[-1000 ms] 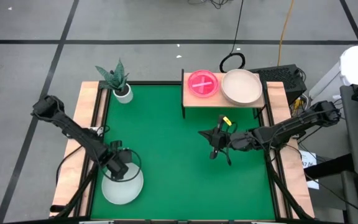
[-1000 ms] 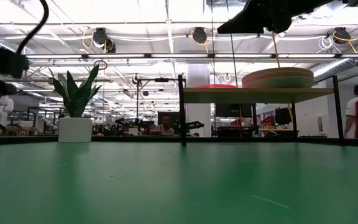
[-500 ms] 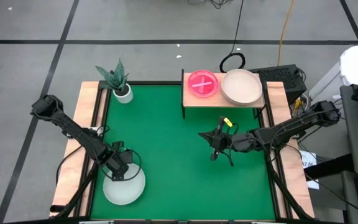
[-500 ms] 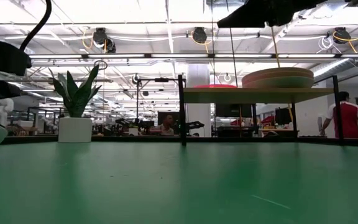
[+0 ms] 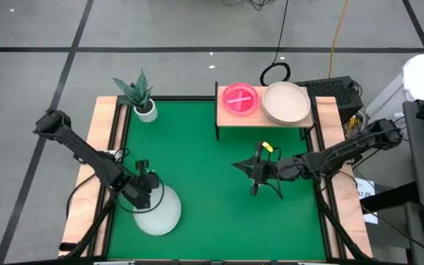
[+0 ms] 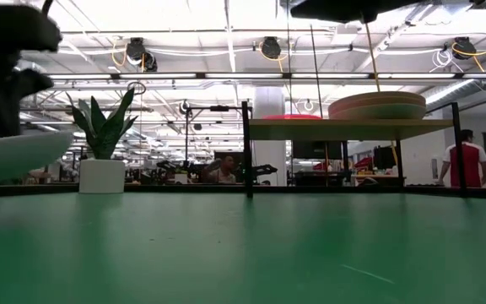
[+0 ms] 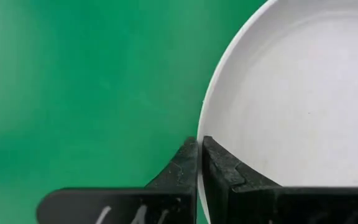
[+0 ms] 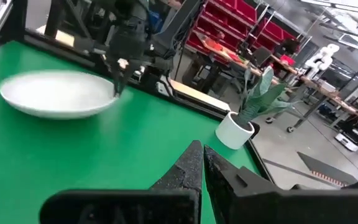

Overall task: Place and stack plates onto a shelf
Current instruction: Stack the large gray plate on top of the large light brown plate on the shelf

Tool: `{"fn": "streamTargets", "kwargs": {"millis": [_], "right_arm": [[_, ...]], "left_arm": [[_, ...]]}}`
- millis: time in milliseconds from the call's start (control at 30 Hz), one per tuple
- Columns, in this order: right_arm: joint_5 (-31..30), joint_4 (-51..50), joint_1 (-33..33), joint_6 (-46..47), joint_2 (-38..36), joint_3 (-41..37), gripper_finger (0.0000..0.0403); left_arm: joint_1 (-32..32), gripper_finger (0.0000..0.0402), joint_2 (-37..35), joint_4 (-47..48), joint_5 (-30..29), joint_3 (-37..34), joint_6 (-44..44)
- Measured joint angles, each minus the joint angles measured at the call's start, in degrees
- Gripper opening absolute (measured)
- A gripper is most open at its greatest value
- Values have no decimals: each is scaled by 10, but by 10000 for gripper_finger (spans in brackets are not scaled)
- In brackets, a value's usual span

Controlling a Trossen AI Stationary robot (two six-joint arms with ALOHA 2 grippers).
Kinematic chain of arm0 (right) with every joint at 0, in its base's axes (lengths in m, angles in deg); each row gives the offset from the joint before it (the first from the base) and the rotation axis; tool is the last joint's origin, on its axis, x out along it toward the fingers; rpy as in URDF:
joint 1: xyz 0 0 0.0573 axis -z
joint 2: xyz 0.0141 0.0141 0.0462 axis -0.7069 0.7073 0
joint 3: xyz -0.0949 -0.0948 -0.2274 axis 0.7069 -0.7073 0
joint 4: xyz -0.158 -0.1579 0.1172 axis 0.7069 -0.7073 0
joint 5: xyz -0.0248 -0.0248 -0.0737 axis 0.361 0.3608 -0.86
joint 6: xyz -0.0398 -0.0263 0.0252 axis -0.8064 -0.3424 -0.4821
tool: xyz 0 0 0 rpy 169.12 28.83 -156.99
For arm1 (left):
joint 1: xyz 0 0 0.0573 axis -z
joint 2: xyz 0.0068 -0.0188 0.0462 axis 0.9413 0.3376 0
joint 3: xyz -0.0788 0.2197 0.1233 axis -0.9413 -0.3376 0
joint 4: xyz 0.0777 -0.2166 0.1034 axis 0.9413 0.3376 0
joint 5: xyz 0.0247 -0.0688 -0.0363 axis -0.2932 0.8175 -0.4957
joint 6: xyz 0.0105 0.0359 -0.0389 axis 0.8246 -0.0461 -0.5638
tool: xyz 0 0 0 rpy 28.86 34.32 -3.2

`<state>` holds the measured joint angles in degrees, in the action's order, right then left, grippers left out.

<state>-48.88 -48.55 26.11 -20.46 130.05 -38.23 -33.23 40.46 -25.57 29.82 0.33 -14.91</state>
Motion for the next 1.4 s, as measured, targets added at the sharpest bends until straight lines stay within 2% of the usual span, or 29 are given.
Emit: {"fn": "streamTargets", "kwargs": {"millis": [133,233,367,467,633,867,967,1100,1267,1400], "right_arm": [[-10,-1,2,44,7,6,0],[-77,-9,7,109,16,28,0],[-75,-92,6,115,42,81,0],[-47,-169,1,108,72,119,0],[-47,-235,0,98,141,192,1],[-46,-352,-13,27,249,303,31],[-47,-362,-19,-30,286,330,53],[-49,-346,-23,-148,331,336,86],[-147,-298,-22,-242,389,336,113],[-161,-235,-22,-328,427,336,115]], "left_arm": [[-16,6,-16,29,-86,38,19],[-41,6,-20,39,-152,61,35],[-87,5,-21,42,-193,94,59],[-128,5,-20,46,-208,113,69],[-187,5,-25,43,-265,144,63],[-255,5,-24,41,-256,163,85],[-273,5,-24,44,-235,163,80],[-280,5,-23,43,-208,163,73],[-279,5,-23,42,-193,163,70],[-279,5,-23,43,-192,163,69]]}}
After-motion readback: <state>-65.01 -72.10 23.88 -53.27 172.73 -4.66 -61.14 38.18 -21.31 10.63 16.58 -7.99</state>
